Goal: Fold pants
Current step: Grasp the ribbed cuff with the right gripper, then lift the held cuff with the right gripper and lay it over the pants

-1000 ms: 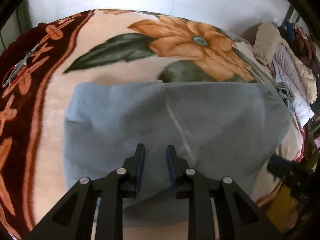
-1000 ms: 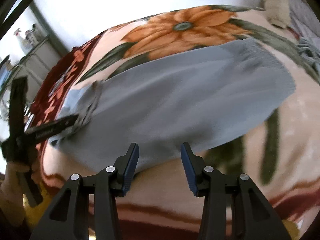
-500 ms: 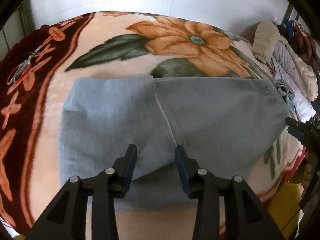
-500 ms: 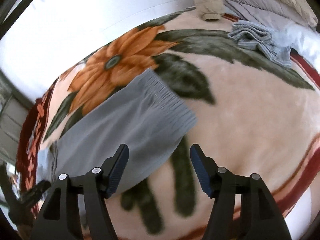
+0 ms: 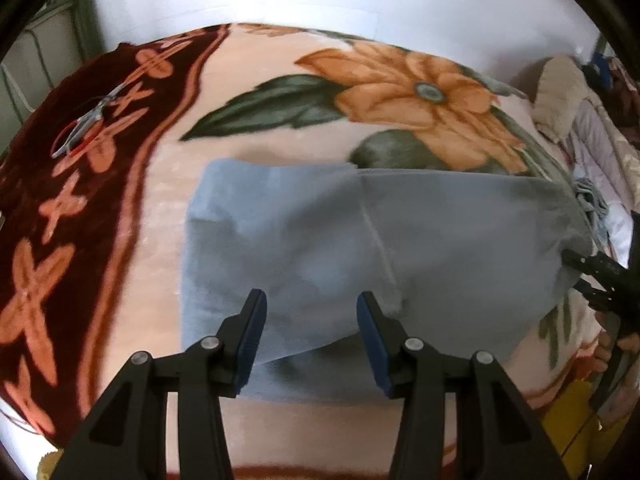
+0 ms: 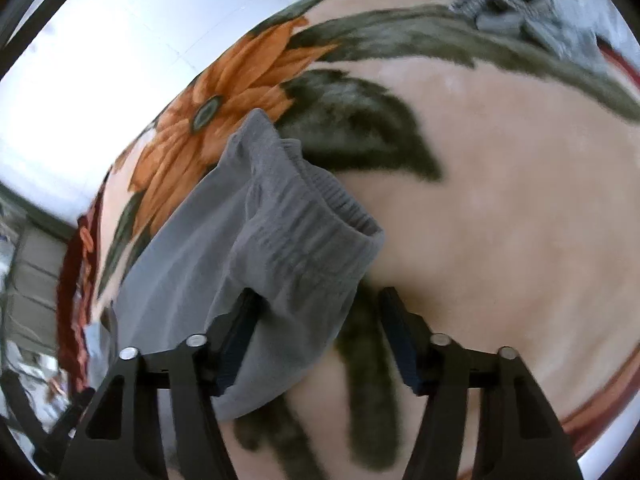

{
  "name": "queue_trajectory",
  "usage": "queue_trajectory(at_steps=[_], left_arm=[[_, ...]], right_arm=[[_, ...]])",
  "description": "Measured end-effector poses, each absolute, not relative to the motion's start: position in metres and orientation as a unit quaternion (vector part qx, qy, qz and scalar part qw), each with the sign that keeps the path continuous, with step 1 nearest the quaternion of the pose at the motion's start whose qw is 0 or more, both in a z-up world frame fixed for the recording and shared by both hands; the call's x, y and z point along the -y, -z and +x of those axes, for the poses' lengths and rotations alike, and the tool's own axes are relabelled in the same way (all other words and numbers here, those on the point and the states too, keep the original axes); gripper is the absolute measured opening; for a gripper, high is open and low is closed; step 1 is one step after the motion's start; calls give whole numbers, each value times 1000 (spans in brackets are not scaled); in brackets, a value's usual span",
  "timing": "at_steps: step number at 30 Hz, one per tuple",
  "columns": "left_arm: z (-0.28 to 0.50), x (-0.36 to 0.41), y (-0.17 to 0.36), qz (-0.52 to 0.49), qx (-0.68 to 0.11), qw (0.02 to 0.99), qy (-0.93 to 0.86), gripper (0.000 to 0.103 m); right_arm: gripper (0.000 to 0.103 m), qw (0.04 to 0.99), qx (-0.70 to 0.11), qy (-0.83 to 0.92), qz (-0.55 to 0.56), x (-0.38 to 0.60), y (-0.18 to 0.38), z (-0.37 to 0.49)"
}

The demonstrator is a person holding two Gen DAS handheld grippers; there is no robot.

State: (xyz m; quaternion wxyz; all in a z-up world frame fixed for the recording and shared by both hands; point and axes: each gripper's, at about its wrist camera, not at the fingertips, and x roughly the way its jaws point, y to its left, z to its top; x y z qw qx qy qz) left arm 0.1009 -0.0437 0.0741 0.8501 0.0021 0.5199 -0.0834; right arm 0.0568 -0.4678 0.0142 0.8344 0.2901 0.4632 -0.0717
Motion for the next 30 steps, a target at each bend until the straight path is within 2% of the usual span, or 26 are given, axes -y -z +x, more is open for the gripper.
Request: queue_trajectory(at_steps=[2, 4, 6, 10, 21, 30], left_arm=[[101, 37, -74, -7, -525, 848, 76, 49], [100, 30, -76, -13, -525, 848, 70, 49], [99, 23, -77, -16, -525, 849, 60, 49], [97, 8, -79, -25, -530, 846, 47, 50], [95, -30, -83, -52, -524, 850, 23, 51], [95, -42, -79, -63, -523, 850, 22, 51]], right_arm=[[37, 843, -461, 63, 269, 462, -22, 58], [34, 851, -460, 64, 245, 453, -31, 60], [24, 860, -454, 62, 224, 446, -41, 62], [12, 874, -443, 52, 194, 428, -61, 65], [9, 907, -412, -65, 52, 315, -115, 78], [9, 886, -442, -135, -17, 233, -92, 81]])
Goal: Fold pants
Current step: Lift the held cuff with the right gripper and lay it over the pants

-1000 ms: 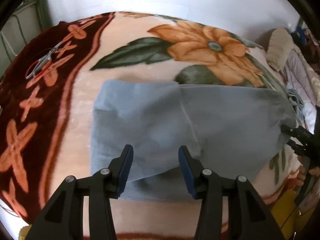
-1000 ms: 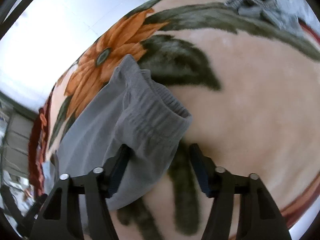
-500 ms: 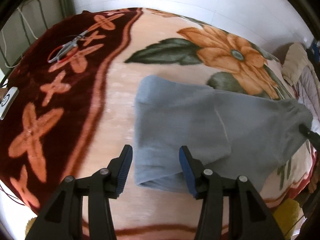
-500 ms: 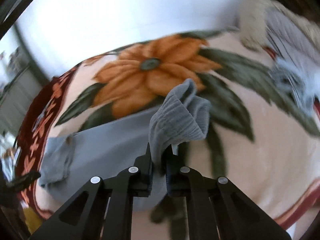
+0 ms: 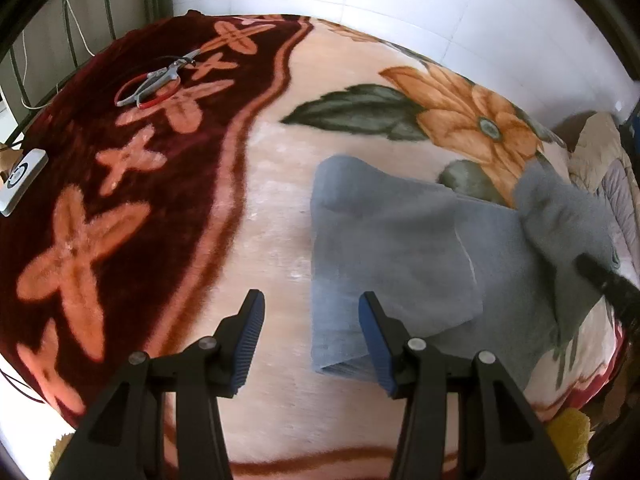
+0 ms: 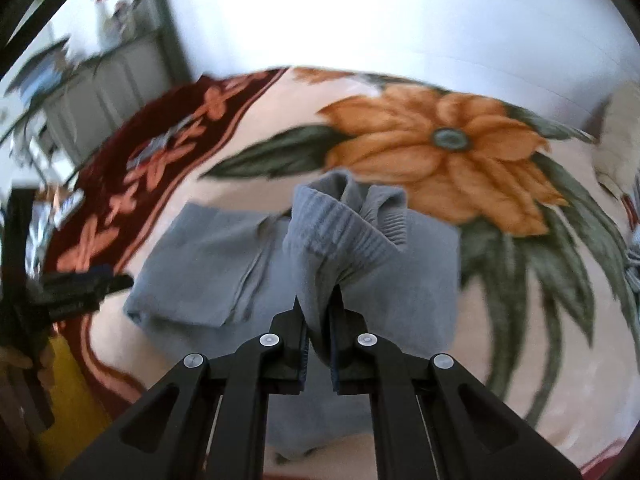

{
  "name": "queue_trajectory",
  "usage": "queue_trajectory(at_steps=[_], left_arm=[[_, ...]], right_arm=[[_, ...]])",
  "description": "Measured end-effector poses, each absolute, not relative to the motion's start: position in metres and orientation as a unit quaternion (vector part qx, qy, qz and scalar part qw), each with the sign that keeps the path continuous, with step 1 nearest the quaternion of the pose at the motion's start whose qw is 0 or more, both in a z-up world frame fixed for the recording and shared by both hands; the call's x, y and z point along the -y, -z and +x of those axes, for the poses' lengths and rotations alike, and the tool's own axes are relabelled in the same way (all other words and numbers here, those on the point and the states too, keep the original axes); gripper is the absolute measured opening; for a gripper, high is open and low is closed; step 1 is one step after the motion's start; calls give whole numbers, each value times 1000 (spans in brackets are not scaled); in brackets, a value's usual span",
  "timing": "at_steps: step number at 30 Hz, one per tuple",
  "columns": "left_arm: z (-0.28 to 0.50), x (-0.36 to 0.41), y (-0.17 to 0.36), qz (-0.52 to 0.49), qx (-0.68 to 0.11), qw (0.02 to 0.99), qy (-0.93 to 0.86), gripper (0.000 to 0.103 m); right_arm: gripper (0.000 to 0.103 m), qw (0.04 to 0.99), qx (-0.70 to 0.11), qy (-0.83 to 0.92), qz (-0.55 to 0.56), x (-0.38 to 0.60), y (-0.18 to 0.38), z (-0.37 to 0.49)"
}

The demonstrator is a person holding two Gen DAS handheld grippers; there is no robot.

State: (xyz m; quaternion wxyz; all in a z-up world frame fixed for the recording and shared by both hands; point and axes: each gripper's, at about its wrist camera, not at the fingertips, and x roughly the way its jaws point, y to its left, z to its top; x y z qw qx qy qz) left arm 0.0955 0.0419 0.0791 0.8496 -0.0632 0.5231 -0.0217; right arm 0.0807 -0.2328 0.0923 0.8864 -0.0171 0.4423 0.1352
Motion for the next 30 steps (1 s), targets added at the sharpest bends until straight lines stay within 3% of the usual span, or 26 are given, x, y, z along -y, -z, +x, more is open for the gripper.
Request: queue_trajectory(at_steps=[12, 18, 23, 30], left_arm=[[96, -42, -69, -68, -529, 845, 24, 52], [98, -35, -72, -64, -527, 847, 32, 52], [99, -22, -79, -55, -522, 850, 47, 52], [101, 7, -98, -51, -508, 855, 87, 52]], right_arm=[[12, 854, -490, -162, -63, 197, -38, 77], [28, 845, -497, -188, -65, 192, -43, 68], [29, 842, -489, -215, -75, 190, -57, 45], [29, 865, -464, -191, -6, 236, -81, 36]])
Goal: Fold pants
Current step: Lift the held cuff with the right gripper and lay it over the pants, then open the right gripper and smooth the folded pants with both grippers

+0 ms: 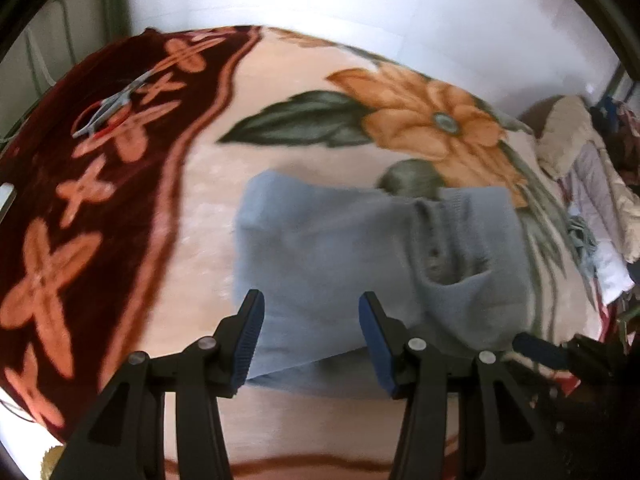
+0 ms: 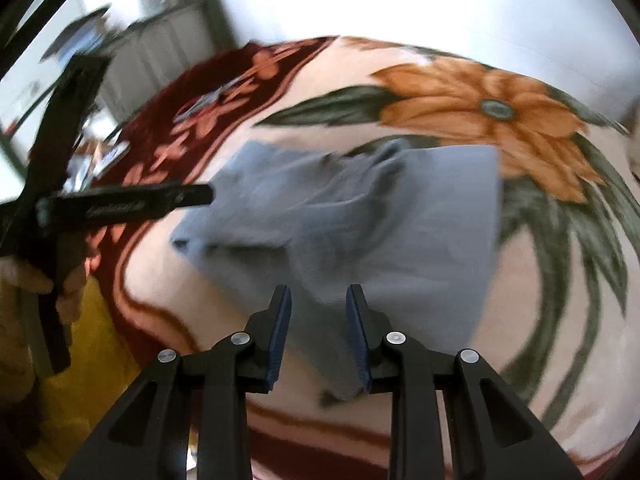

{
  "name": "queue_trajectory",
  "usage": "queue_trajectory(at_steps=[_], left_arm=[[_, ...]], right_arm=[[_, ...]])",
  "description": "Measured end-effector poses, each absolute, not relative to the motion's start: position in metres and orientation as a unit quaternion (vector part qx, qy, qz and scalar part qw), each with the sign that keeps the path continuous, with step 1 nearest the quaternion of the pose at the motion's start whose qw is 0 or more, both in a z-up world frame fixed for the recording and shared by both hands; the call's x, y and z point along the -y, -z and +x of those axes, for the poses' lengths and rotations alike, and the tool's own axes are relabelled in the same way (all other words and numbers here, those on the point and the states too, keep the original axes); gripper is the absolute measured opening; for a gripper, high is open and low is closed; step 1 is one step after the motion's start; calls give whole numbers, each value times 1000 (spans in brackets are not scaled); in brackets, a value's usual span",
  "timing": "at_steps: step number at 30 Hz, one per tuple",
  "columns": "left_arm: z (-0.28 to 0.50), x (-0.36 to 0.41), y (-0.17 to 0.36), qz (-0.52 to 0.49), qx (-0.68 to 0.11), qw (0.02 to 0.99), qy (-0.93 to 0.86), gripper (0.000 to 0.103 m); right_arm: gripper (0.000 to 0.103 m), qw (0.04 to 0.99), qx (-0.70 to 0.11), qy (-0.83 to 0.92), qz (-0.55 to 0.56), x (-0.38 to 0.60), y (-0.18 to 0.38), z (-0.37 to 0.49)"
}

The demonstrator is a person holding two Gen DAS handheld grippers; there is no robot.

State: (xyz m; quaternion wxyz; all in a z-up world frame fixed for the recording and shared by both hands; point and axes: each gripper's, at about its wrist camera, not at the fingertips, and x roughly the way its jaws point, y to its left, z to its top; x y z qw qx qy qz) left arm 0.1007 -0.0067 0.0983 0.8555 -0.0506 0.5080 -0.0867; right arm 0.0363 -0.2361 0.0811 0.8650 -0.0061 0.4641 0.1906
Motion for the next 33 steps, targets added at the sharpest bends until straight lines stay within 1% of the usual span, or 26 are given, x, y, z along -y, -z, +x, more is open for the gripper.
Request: queue_trajectory(at_steps=[7, 11, 16, 18, 20, 22, 27, 29, 33], left_arm=[[100, 54, -113, -57, -499, 850, 156, 57], [102, 80, -109, -60, -509, 837, 190, 57], [108, 114, -96, -22, -510, 838, 192, 57], [112, 114, -88, -10, -513, 845, 154, 57], [117, 105, -79, -20, -526, 842, 115, 57], [120, 91, -70, -37, -538, 837, 91, 57], [119, 66, -51, -33, -552, 831, 50, 57], [118, 63, -50, -22, -554, 831, 47, 50], [109, 64, -65, -22, -548, 834, 59, 50]], right_arm=[[29, 866, -477, -148, 28, 263, -68, 54], [29, 861, -489, -132, 49, 272, -52, 58], [29, 857, -497, -122, 63, 282, -38, 58], [29, 857, -498, -119, 62, 285, -35, 57], [29, 856, -500, -114, 63, 288, -32, 57], [29, 855, -500, -115, 69, 291, -28, 57], [29, 855, -499, -115, 74, 293, -20, 56], [29, 857, -498, -115, 67, 291, -19, 55], [29, 856, -498, -116, 73, 294, -29, 53]])
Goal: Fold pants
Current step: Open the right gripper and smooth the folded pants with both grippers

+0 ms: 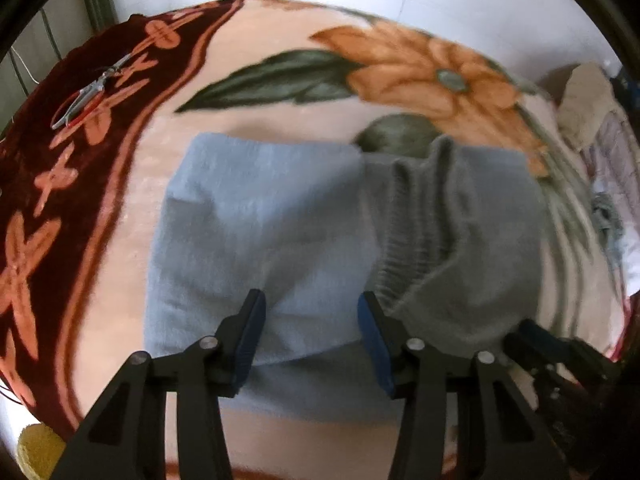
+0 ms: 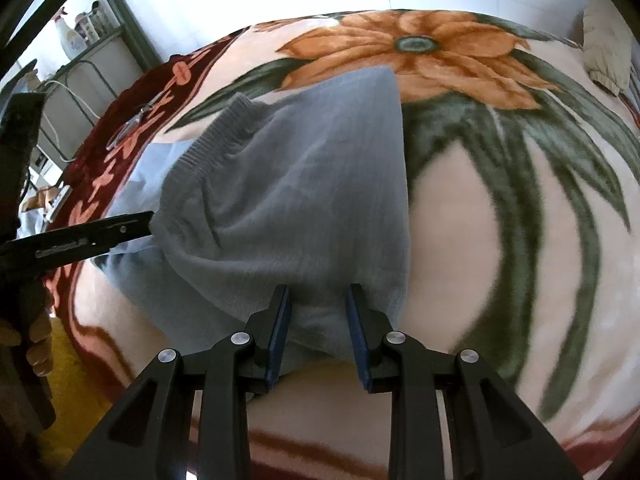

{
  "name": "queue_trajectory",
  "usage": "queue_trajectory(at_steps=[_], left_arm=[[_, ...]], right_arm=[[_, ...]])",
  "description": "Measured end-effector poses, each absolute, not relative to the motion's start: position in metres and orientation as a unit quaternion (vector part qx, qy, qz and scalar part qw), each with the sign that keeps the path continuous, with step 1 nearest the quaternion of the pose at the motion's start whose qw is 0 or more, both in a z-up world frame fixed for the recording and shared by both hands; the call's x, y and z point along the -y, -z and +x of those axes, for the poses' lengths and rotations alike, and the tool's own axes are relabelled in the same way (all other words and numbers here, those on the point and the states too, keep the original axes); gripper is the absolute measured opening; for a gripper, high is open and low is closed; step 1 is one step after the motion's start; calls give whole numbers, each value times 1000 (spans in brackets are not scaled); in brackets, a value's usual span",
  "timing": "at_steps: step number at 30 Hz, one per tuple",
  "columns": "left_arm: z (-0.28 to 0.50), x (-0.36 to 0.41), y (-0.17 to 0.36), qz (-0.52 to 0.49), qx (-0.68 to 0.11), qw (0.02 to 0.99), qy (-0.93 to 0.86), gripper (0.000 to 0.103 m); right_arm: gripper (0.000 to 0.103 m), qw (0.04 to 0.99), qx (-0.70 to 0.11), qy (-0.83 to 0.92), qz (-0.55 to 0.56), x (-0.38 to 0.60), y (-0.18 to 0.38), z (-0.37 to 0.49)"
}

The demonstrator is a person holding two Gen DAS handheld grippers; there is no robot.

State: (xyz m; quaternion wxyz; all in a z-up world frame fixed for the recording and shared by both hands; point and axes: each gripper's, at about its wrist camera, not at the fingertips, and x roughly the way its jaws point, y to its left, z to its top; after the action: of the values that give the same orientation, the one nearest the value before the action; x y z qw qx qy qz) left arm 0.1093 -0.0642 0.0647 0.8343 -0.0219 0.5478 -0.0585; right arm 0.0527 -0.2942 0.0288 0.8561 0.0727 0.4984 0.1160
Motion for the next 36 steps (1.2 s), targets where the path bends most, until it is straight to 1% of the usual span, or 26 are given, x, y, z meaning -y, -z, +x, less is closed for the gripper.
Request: queue_trajectory(at_steps=[7, 10, 12, 13, 14, 15, 18, 22, 24, 25, 26, 30, 33, 36], left_arm=[[108, 88, -118, -42, -494, 860, 121, 50], [109, 107, -130, -41, -467, 868, 163, 50], [115, 121, -127, -39, -468, 862, 193, 43], [121, 129, -120, -42, -470, 857, 207, 34], [126, 134, -114, -47, -472, 853, 216, 30], [132, 138, -108, -54, -472, 850, 225, 29], [154, 142, -88, -51, -470, 855, 215, 29], [176, 128, -63, -39, -490, 855, 165, 29], [185, 120, -47, -22, -510, 848, 141, 33], [187, 117, -42, -28, -516, 844, 143, 37], [188, 113, -39, -38, -519, 841, 144, 39], [186, 116, -43, -25, -515, 845, 146, 39], [174, 110, -61, -21, -505, 849, 153, 38], [156, 103, -81, -13, -489, 857, 161, 40]], right_arm=[[29, 877, -460, -114, 83, 301, -59, 48], [29, 881, -447, -121, 98, 302, -62, 53], [29, 878, -449, -124, 111, 301, -60, 60], [29, 877, -450, -126, 116, 301, -58, 62], [29, 875, -450, -129, 123, 300, -56, 65], [29, 874, -451, -130, 126, 299, -54, 68], [29, 870, -459, -128, 127, 297, -44, 73], [29, 862, -475, -120, 127, 301, -25, 76], [29, 861, -475, -122, 136, 304, -19, 76], [29, 862, -473, -123, 137, 305, -18, 76], [29, 862, -472, -124, 135, 305, -17, 76], [29, 863, -474, -121, 129, 303, -20, 76], [29, 864, -472, -114, 130, 304, -28, 72], [29, 870, -462, -117, 128, 303, -40, 62]])
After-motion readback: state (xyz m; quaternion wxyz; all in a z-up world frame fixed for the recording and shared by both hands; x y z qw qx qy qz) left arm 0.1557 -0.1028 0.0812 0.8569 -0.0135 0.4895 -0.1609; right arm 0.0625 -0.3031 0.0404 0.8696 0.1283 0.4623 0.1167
